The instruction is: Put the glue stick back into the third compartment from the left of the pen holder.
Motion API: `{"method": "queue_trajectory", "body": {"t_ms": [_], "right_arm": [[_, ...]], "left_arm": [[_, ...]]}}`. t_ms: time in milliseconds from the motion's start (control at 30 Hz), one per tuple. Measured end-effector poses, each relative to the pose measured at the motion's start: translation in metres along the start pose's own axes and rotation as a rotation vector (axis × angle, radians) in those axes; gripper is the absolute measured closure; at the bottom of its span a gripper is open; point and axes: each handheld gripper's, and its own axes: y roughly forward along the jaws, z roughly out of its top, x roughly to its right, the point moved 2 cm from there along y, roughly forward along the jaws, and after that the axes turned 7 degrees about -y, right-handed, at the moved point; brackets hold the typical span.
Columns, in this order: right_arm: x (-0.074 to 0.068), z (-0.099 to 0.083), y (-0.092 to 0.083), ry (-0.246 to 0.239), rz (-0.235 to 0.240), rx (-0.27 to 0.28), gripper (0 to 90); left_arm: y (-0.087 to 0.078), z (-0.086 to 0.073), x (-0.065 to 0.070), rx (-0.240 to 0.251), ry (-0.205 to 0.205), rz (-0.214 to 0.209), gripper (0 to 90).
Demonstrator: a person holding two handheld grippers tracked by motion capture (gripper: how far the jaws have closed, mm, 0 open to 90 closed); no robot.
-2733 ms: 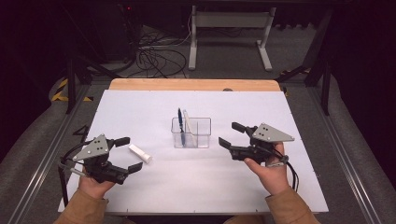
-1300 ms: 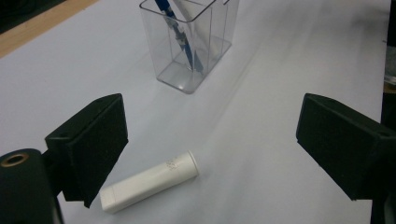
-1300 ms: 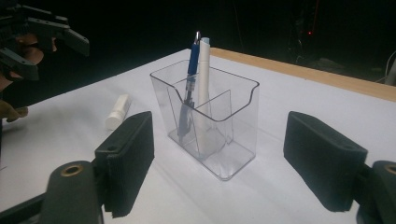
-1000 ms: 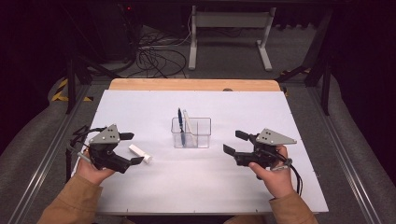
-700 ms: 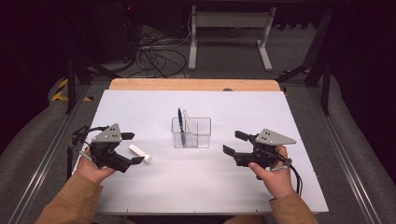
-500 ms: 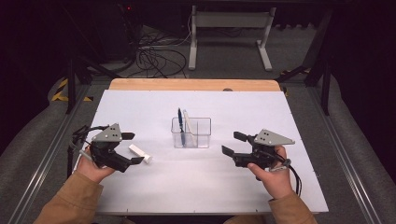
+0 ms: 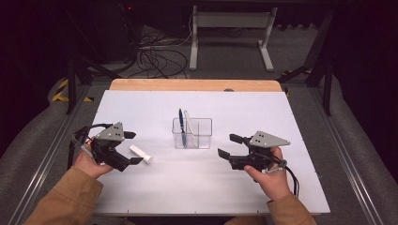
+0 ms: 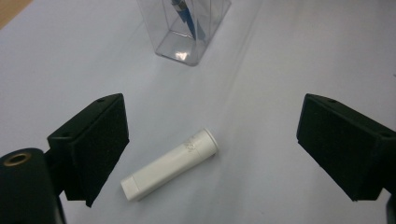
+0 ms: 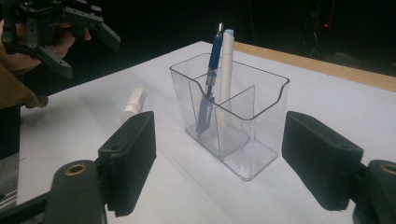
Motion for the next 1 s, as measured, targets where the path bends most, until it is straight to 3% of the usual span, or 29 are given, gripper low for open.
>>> {"method": "queue_trajectory", "body": {"t_ms": [367,500,767,1000], "right_arm": [[-0.001,-0.001,-0.002,0.006,0.002,-0.002,26.7],[-0.002,-0.003,-0.004,0.009,-0.002,-0.002,26.6],[-0.002,-0.004,-0.007,0.013,-0.009,-0.001,26.6],[-0.003,-0.005,-0.009,0.017,-0.013,-0.004,26.7]], "left_arm": [[0.006,0.003,-0.01,-0.103,0.084,-0.043,13.2],[0.007,0.004,-0.013,-0.114,0.086,-0.076,13.0],[0.009,0.003,-0.02,-0.161,0.098,-0.095,9.3],[0.012,0.004,-0.021,-0.186,0.143,-0.066,17.9]]}}
